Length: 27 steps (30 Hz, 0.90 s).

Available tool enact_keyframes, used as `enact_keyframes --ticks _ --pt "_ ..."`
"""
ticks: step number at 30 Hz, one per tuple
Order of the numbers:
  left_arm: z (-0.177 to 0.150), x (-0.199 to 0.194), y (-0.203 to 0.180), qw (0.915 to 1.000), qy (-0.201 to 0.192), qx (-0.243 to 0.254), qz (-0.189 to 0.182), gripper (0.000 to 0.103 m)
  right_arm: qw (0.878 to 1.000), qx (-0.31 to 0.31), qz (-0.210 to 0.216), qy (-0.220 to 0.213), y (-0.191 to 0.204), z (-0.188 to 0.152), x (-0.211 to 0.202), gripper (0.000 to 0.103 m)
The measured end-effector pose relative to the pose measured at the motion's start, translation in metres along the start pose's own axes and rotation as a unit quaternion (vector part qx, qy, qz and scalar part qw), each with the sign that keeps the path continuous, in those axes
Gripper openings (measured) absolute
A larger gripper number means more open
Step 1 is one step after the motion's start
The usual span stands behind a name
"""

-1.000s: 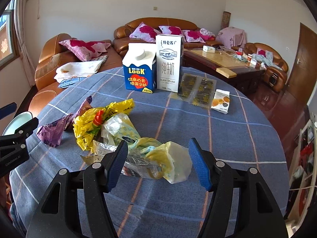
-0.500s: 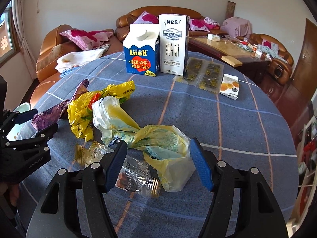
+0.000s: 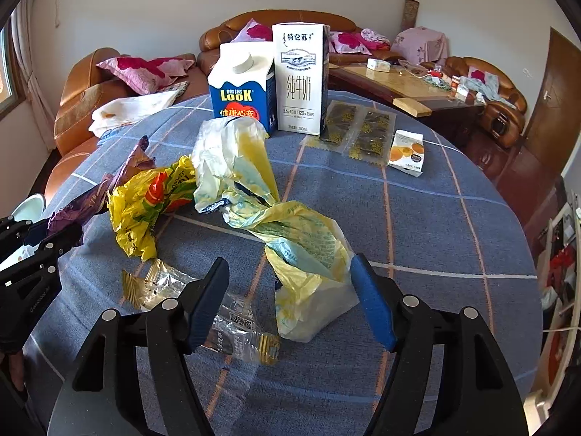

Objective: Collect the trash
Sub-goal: 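Grasp the purple wrapper with the left gripper while the right gripper grasps the yellow-green bag, then carry the purple wrapper and yellow-green bag over the wastebasket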

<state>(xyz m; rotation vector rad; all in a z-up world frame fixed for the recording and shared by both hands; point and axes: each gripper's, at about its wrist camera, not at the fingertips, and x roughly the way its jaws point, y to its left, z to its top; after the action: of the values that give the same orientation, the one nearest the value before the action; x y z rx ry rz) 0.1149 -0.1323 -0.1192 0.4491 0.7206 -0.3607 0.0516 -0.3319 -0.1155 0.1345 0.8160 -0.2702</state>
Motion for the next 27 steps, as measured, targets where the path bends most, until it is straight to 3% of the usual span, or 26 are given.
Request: enact_keyframes --ticks 1,3,15,27 --pt "-0.002 -0.005 0.002 1.0 -0.004 -0.001 0.001 0.021 1.0 0.002 0.004 -0.001 -0.001 -0.001 -0.002 0.067" --pt "-0.006 -0.013 0.006 0.9999 -0.009 -0.006 0.003 0.021 1.0 0.002 0.001 -0.005 0.0 -0.002 -0.006 0.035" --pt "-0.013 -0.041 0.015 0.9994 -0.026 -0.021 0.007 0.021 1.0 0.004 0.022 -0.007 0.001 -0.01 -0.017 0.025" --pt "-0.018 -0.055 0.029 0.9986 -0.03 -0.042 0.016 0.021 0.997 0.031 0.037 -0.053 -0.001 -0.02 -0.049 0.023"
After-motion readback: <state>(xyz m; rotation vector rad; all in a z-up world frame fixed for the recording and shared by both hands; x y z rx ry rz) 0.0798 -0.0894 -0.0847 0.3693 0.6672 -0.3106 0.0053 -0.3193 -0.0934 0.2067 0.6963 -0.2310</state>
